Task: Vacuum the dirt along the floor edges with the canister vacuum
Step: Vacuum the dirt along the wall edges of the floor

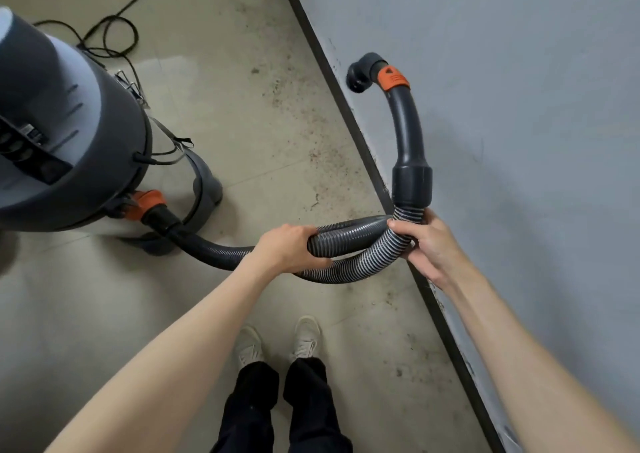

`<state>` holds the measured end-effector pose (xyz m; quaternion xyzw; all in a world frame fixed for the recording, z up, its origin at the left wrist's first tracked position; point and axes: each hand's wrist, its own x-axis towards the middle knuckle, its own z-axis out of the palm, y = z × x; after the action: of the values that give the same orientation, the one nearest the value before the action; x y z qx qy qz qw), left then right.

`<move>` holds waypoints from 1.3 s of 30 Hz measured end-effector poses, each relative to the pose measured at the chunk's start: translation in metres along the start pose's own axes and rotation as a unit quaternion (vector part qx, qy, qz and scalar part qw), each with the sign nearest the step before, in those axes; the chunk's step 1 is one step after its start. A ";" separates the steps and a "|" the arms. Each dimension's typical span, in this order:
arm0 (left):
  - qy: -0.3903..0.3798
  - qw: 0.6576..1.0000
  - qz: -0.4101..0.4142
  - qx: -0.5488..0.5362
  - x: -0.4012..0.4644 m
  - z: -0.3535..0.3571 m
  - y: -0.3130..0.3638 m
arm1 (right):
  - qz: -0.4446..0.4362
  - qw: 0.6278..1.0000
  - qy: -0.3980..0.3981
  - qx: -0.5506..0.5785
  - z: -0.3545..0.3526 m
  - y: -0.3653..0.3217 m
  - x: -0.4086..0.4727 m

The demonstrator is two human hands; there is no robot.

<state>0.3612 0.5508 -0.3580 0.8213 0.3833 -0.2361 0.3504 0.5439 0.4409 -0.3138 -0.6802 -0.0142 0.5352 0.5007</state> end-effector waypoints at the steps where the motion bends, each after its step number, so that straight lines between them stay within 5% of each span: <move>1: 0.005 0.999 0.003 -0.032 0.000 0.000 0.002 | -0.005 1.000 0.001 -0.003 -0.002 0.000 -0.002; 8: 0.032 0.969 -0.015 -0.243 -0.007 -0.041 -0.002 | -0.025 0.999 0.037 -0.032 -0.020 0.010 -0.008; 22: -0.049 0.989 0.035 -0.134 -0.021 -0.045 0.023 | 0.028 0.998 0.005 0.051 -0.006 0.015 0.004; 30: -0.032 0.947 0.008 -0.321 -0.047 -0.047 0.008 | 0.058 0.995 0.022 0.075 -0.005 0.017 0.009; 39: -0.118 0.940 0.030 -0.319 -0.087 -0.064 0.004 | 0.119 0.991 0.024 0.051 0.030 0.004 0.004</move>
<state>0.3207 0.5573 -0.2583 0.6442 0.3697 -0.1859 0.6433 0.5207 0.4613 -0.3173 -0.6630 0.1062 0.5748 0.4677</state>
